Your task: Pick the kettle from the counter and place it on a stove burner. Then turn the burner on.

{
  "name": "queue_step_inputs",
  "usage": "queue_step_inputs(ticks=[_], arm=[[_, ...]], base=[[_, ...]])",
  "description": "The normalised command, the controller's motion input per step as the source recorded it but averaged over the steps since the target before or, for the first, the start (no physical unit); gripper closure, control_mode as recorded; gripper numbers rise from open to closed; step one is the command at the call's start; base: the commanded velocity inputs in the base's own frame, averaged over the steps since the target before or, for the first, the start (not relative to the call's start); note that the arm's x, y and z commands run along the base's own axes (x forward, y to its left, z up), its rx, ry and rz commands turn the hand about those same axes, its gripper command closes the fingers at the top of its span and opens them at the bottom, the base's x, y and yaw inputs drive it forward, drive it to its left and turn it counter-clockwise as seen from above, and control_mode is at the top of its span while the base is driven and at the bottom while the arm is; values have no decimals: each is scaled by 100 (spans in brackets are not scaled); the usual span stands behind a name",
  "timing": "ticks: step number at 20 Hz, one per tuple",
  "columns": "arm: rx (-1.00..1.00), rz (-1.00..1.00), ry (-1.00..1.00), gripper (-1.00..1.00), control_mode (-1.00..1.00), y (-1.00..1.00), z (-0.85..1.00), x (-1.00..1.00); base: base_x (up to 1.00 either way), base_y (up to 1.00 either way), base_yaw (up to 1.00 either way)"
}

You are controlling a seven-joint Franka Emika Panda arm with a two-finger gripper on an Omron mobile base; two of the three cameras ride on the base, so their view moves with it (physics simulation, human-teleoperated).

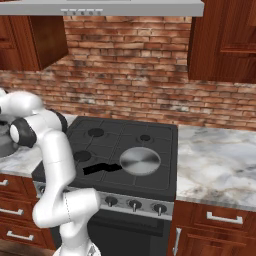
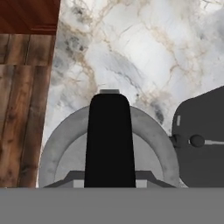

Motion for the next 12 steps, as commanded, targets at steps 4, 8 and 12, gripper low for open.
queue_step_inputs(ticks=[4, 8, 12], arm=[[0, 1, 0, 100, -100, -11, 43, -17], [0, 0, 0, 100, -100, -28, 30, -31], [0, 0, -2, 100, -100, -48, 25, -46]], base=[[0, 0, 0], [0, 0, 0], [0, 0, 0]])
